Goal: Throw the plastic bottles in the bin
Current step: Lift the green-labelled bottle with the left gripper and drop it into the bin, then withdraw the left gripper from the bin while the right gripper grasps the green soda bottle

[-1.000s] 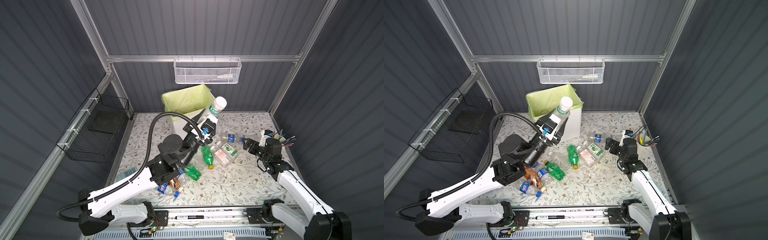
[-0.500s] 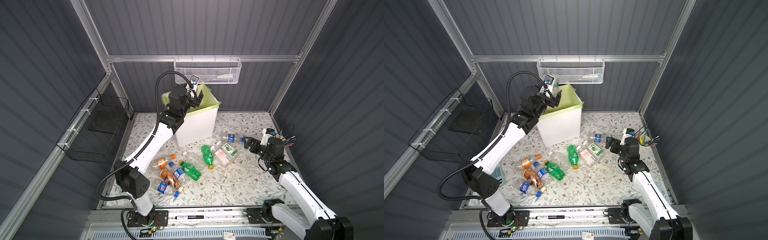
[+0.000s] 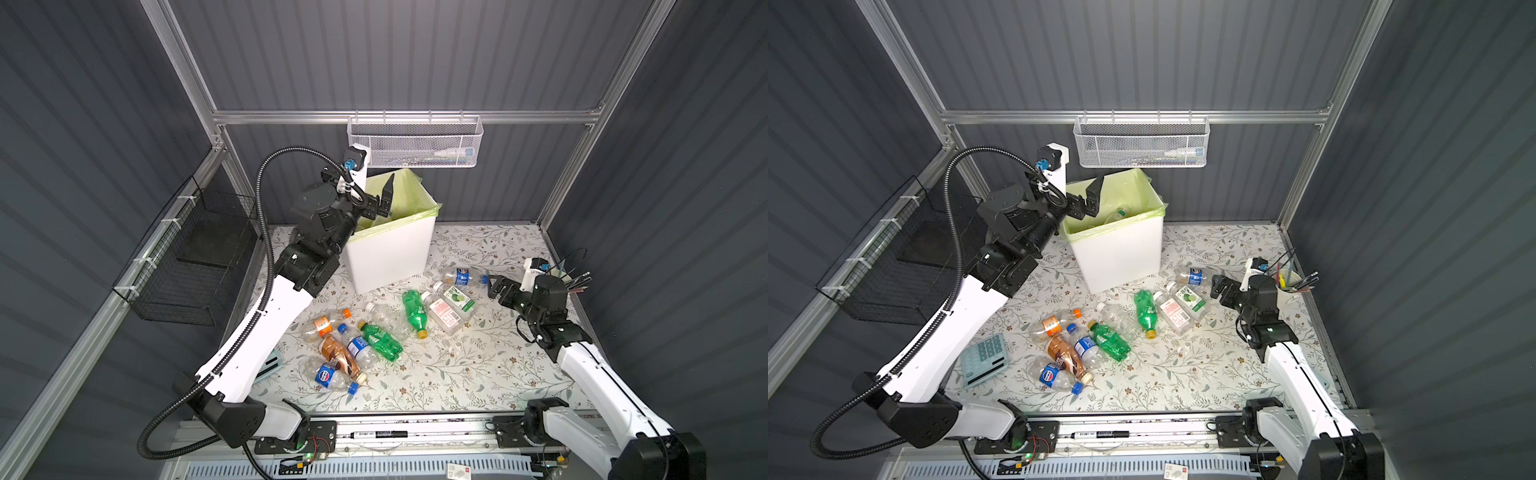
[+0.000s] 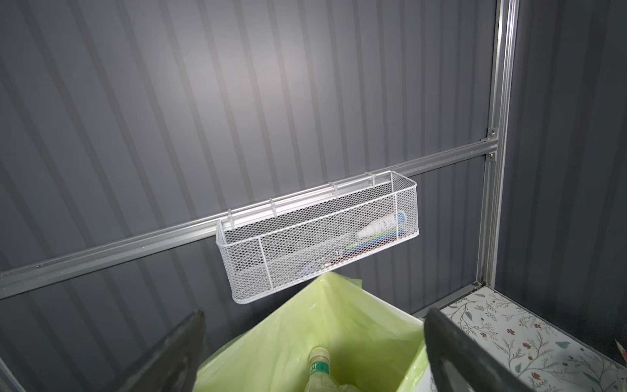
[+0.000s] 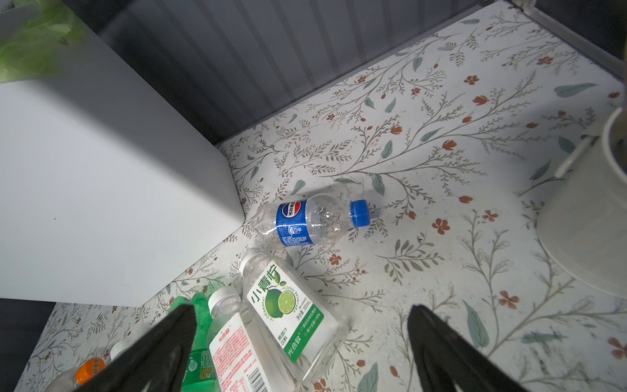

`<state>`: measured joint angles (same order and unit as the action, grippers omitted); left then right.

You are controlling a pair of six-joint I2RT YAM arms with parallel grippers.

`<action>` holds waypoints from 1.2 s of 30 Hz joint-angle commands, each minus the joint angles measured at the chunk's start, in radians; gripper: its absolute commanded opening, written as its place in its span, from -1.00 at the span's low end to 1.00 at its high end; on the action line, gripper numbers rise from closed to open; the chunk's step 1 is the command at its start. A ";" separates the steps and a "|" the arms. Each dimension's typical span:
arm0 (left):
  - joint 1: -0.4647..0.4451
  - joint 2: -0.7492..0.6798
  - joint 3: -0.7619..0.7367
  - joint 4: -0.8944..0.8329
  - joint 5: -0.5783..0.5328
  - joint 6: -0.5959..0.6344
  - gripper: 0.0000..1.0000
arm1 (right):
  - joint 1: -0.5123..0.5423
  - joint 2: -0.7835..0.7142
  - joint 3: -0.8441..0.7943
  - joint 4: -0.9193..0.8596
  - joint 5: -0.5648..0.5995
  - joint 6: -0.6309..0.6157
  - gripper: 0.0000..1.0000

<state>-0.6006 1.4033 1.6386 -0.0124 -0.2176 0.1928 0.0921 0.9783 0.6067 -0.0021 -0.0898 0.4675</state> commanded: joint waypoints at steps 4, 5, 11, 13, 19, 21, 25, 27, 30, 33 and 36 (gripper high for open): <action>-0.002 -0.069 -0.214 0.044 0.035 -0.073 0.99 | -0.003 0.070 0.058 -0.034 -0.001 -0.020 0.98; -0.006 -0.088 -0.271 0.049 0.029 -0.075 0.99 | -0.003 0.084 0.067 -0.038 -0.008 -0.022 0.98; -0.019 -0.202 -0.471 0.071 -0.052 -0.160 0.99 | 0.000 0.186 0.117 -0.019 -0.064 -0.073 0.98; -0.020 -0.248 -0.559 0.097 -0.071 -0.211 1.00 | 0.006 0.236 0.167 -0.066 -0.049 -0.151 0.98; -0.024 -0.335 -0.739 0.058 -0.162 -0.315 1.00 | 0.031 0.370 0.314 -0.215 -0.015 -0.294 0.98; -0.024 -0.349 -0.773 0.027 -0.178 -0.345 1.00 | 0.050 0.388 0.325 -0.226 -0.008 -0.294 0.98; -0.024 -0.377 -0.848 -0.021 -0.233 -0.414 0.99 | 0.135 0.405 0.330 -0.235 0.015 -0.243 0.98; -0.024 -0.382 -0.870 -0.055 -0.266 -0.455 1.00 | 0.192 0.415 0.334 -0.239 0.032 -0.196 0.98; -0.024 -0.383 -0.894 -0.104 -0.306 -0.503 1.00 | 0.278 0.435 0.342 -0.218 0.016 -0.130 0.98; -0.023 -0.398 -0.920 -0.127 -0.337 -0.537 1.00 | 0.362 0.479 0.377 -0.218 -0.002 -0.081 0.94; -0.023 -0.421 -0.943 -0.137 -0.356 -0.549 1.00 | 0.422 0.530 0.419 -0.234 -0.002 -0.039 0.89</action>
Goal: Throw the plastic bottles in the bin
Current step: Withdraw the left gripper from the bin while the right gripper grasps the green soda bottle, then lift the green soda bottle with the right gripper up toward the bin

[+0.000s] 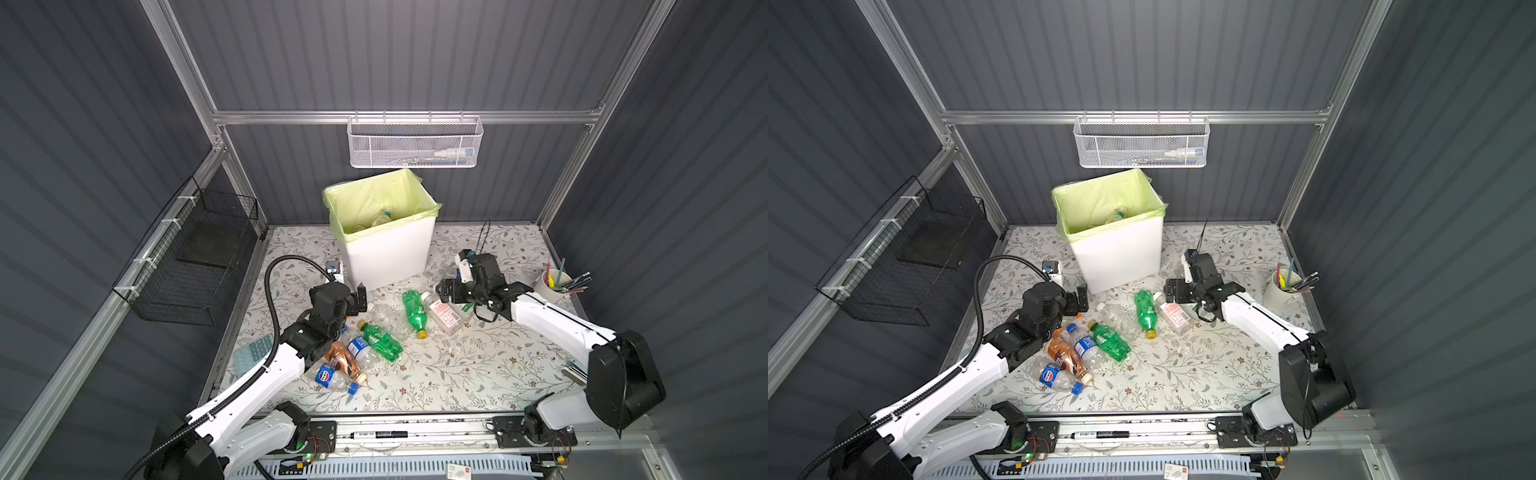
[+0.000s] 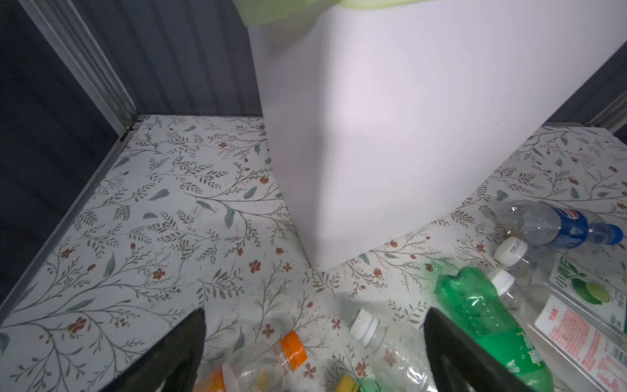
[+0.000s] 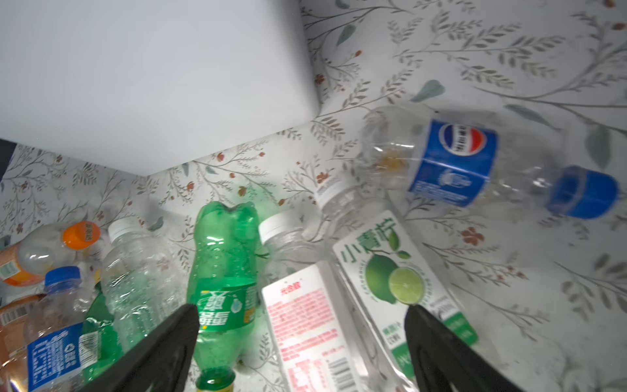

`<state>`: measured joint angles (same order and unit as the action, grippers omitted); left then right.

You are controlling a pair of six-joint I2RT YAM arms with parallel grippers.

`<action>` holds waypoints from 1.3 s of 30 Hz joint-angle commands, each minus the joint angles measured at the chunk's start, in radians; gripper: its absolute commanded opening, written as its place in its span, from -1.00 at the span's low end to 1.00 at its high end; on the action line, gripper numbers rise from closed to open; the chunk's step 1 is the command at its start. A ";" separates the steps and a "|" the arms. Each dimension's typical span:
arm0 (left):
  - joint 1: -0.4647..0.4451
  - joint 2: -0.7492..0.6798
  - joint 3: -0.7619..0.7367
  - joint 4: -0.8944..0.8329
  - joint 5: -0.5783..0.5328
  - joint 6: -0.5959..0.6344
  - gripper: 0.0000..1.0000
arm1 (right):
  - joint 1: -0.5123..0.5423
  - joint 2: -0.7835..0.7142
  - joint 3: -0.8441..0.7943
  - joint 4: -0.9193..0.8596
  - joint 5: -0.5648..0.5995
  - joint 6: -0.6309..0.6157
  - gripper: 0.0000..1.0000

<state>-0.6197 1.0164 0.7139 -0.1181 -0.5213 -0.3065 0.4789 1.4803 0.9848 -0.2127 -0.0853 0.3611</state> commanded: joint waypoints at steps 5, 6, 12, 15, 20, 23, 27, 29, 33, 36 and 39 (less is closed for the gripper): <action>-0.004 -0.059 -0.034 -0.065 -0.077 -0.057 1.00 | 0.103 0.105 0.082 -0.028 -0.042 0.115 0.81; -0.004 -0.063 -0.038 -0.071 -0.085 -0.057 0.99 | 0.116 0.122 0.089 -0.027 -0.049 0.119 0.80; -0.004 -0.091 -0.058 -0.100 -0.123 -0.078 1.00 | 0.169 0.218 0.128 -0.035 -0.068 0.144 0.72; -0.004 -0.098 -0.071 -0.102 -0.123 -0.086 1.00 | 0.189 0.254 0.148 -0.035 -0.068 0.150 0.72; -0.004 -0.092 -0.071 -0.113 -0.123 -0.093 1.00 | 0.201 0.313 0.171 -0.043 -0.063 0.159 0.71; -0.004 -0.093 -0.074 -0.118 -0.121 -0.092 1.00 | 0.201 0.337 0.176 -0.040 -0.052 0.161 0.68; -0.004 -0.097 -0.080 -0.117 -0.120 -0.097 1.00 | 0.201 0.371 0.202 -0.043 -0.039 0.161 0.67; -0.004 -0.100 -0.082 -0.121 -0.118 -0.097 1.00 | 0.201 0.389 0.221 -0.053 -0.034 0.155 0.67; -0.005 -0.108 -0.088 -0.124 -0.120 -0.099 1.00 | 0.199 0.421 0.245 -0.074 -0.006 0.136 0.68; -0.005 -0.113 -0.091 -0.124 -0.122 -0.105 1.00 | 0.199 0.423 0.238 -0.070 -0.007 0.133 0.60; -0.004 -0.111 -0.094 -0.121 -0.124 -0.108 1.00 | 0.199 0.420 0.230 -0.057 -0.012 0.128 0.39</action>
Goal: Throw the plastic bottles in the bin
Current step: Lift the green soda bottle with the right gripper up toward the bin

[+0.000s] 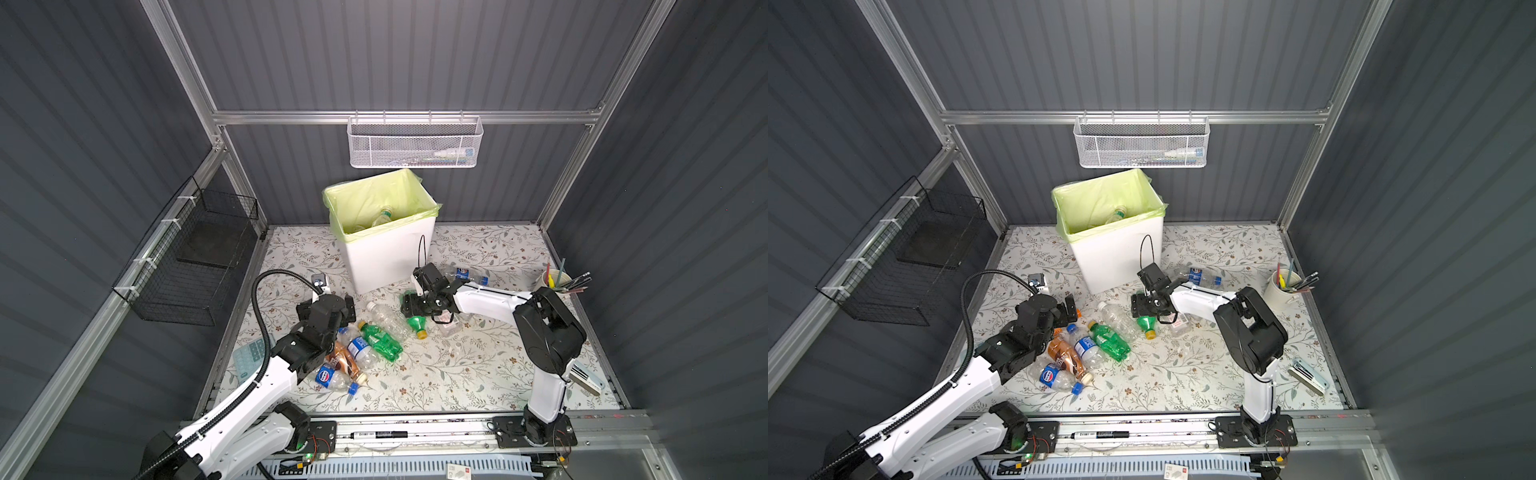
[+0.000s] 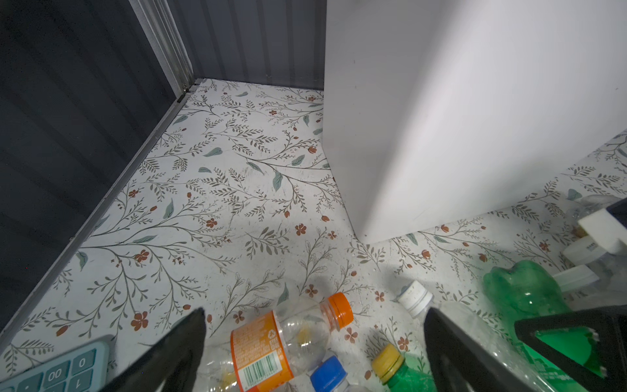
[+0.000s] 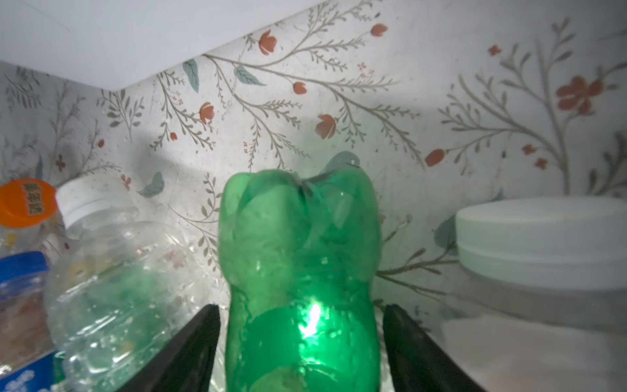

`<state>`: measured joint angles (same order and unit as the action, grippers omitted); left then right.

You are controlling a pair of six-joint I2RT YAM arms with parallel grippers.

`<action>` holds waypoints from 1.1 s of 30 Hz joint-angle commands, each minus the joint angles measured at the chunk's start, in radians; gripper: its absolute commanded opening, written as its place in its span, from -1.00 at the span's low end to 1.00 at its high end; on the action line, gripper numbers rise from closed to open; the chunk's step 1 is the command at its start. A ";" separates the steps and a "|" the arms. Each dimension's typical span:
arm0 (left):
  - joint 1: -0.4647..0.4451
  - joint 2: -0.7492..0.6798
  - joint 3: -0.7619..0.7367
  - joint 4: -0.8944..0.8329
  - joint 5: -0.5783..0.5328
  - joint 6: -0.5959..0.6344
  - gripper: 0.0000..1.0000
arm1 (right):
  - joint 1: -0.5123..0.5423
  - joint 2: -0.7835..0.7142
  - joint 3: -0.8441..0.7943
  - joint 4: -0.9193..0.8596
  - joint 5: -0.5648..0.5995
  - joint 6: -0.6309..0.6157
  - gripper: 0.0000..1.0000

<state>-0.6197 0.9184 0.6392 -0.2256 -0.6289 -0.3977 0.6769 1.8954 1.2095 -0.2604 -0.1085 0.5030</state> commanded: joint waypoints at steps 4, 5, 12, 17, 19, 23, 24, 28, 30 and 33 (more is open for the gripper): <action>-0.004 -0.011 -0.013 -0.017 -0.017 -0.016 1.00 | -0.008 -0.018 -0.014 0.026 -0.005 -0.021 0.19; -0.004 -0.012 -0.013 -0.018 -0.017 -0.015 0.99 | -0.010 -0.033 -0.025 0.039 -0.001 -0.023 0.15; -0.004 -0.019 -0.019 -0.015 -0.025 -0.025 1.00 | -0.038 -0.257 -0.136 0.177 0.062 -0.050 0.00; -0.003 -0.030 -0.026 -0.007 -0.031 -0.030 1.00 | -0.082 -0.517 -0.199 0.243 0.158 -0.103 -0.06; -0.003 -0.033 -0.031 -0.001 -0.032 -0.030 1.00 | -0.092 -0.621 -0.206 0.260 0.201 -0.139 -0.06; -0.003 -0.029 -0.037 0.014 -0.029 -0.028 1.00 | -0.106 -0.831 -0.198 0.376 0.327 -0.248 -0.05; -0.003 -0.025 -0.037 0.018 -0.023 -0.029 1.00 | -0.111 -0.866 -0.188 0.426 0.349 -0.275 -0.05; -0.003 -0.005 -0.037 0.034 0.005 -0.042 1.00 | -0.115 -0.877 -0.112 0.615 0.353 -0.370 -0.02; -0.002 0.006 -0.036 0.040 0.019 -0.048 1.00 | -0.115 -0.813 -0.042 0.679 0.326 -0.389 -0.01; -0.003 0.013 -0.031 0.039 0.037 -0.057 1.00 | -0.116 -0.653 0.071 0.758 0.275 -0.379 0.00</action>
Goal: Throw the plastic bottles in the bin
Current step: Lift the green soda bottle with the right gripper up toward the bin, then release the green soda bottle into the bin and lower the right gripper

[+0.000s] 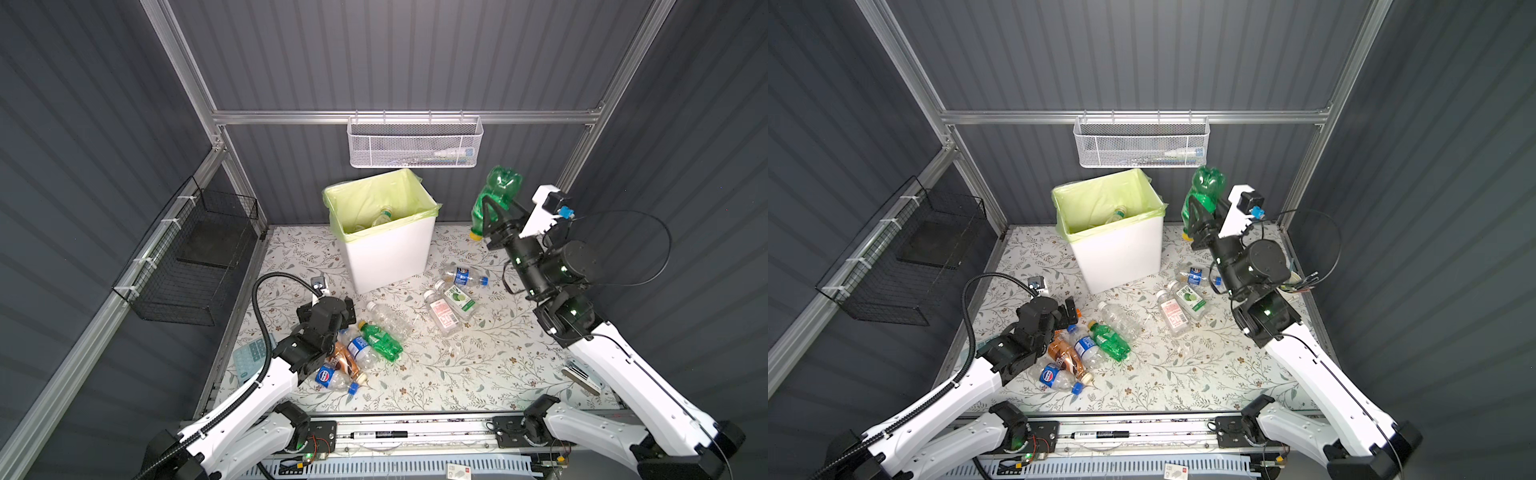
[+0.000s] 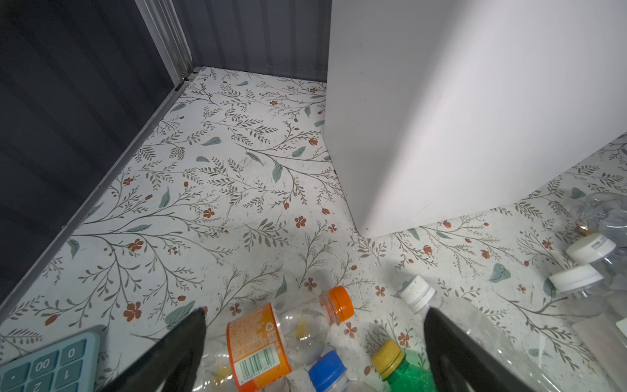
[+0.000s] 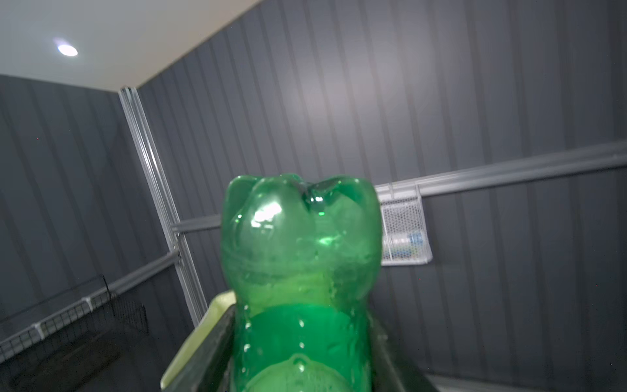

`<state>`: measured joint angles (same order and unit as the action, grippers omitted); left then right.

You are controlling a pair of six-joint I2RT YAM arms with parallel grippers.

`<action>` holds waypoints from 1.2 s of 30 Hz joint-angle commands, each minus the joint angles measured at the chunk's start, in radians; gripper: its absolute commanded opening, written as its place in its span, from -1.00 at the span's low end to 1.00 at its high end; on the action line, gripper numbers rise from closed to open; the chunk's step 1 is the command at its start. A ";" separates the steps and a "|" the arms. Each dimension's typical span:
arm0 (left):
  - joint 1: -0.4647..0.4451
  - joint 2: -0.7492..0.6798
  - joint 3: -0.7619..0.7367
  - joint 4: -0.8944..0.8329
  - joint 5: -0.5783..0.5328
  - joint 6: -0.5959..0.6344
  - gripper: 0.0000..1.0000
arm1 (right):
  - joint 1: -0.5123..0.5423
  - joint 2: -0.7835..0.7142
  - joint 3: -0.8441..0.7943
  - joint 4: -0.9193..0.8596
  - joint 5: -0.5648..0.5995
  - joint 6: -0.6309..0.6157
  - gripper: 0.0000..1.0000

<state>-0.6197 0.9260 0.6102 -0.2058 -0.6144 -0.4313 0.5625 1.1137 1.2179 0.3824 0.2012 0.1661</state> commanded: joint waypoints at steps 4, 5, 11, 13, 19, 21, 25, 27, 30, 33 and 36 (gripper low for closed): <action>-0.003 0.008 -0.001 0.022 0.039 -0.034 1.00 | -0.033 0.454 0.387 -0.113 -0.243 0.061 0.09; -0.003 0.008 0.001 0.021 0.043 -0.037 1.00 | -0.035 0.566 0.549 -0.279 -0.320 0.065 0.16; -0.003 -0.002 0.010 -0.013 0.052 -0.031 1.00 | -0.034 0.768 0.883 -0.610 -0.295 0.030 0.98; -0.003 -0.007 0.004 -0.010 0.057 -0.030 1.00 | -0.034 0.697 0.786 -0.538 -0.251 0.017 0.98; -0.005 0.022 0.008 0.040 0.105 -0.018 1.00 | -0.046 0.506 0.546 -0.407 -0.166 -0.002 0.98; -0.005 0.046 0.023 0.046 0.123 -0.018 0.99 | -0.058 0.459 0.465 -0.381 -0.153 0.006 0.98; -0.013 0.067 0.034 0.060 0.141 -0.023 1.00 | -0.080 0.382 0.303 -0.375 -0.146 0.010 0.98; -0.020 0.066 0.028 0.073 0.140 -0.029 0.99 | -0.094 0.338 0.190 -0.370 -0.154 0.015 0.98; -0.024 0.063 0.020 0.078 0.136 -0.041 0.99 | -0.109 0.279 0.027 -0.363 -0.167 0.018 0.98; -0.028 0.071 0.017 0.083 0.136 -0.053 1.00 | -0.111 0.235 -0.120 -0.358 -0.173 0.036 0.98; -0.039 0.087 0.017 0.086 0.134 -0.061 1.00 | -0.110 0.213 -0.241 -0.349 -0.189 0.096 0.98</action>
<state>-0.6476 0.9989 0.6106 -0.1326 -0.4847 -0.4683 0.4530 1.3712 1.0420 0.0170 0.0269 0.2031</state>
